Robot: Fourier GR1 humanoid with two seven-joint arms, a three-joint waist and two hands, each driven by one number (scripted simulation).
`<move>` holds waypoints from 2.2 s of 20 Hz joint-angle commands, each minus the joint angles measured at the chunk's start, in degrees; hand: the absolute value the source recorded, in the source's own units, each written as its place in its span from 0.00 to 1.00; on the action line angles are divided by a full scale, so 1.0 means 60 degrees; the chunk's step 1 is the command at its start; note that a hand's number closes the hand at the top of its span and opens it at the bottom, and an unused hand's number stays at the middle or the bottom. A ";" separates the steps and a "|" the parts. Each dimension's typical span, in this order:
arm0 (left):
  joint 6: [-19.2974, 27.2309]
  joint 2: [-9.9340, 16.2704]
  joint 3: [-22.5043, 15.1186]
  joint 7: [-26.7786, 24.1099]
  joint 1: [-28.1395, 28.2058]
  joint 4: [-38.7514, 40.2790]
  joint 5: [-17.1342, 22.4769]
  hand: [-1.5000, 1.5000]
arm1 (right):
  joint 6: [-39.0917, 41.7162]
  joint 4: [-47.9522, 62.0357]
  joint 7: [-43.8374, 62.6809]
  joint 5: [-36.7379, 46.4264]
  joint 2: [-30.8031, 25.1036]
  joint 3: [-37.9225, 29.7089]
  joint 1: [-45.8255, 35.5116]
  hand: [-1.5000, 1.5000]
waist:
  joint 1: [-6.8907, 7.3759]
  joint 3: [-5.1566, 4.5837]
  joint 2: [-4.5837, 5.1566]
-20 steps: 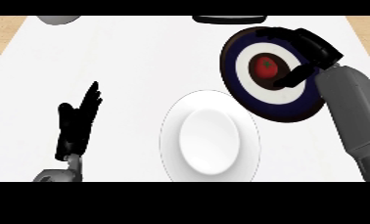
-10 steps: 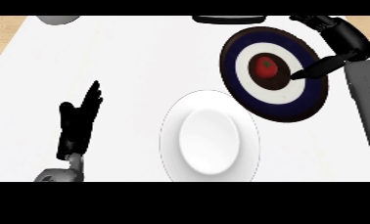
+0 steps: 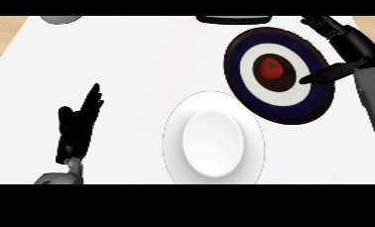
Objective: Pick the tomato from the plate and place it in the plate
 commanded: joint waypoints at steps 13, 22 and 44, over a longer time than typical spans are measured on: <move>0.0223 -0.0564 -0.0187 -0.0347 -0.0530 0.0960 -0.0454 0.50 | -0.1106 0.1824 -0.2074 0.0355 0.0189 0.0696 -0.0238 0.00 | 0.0064 0.0000 0.0069; -0.0295 0.0034 0.0290 0.0447 -0.0251 -0.0189 -0.0076 0.50 | -0.1527 0.2461 -0.2199 0.0468 -0.0353 0.0688 -0.0263 0.00 | 0.0017 -0.0003 0.0000; 0.0065 -0.0471 -0.0104 0.0226 -0.0769 0.0249 -0.0636 0.50 | -0.2028 0.3908 -0.2760 -0.0015 -0.1915 -0.0156 -0.0512 0.00 | 0.0395 0.0045 0.0237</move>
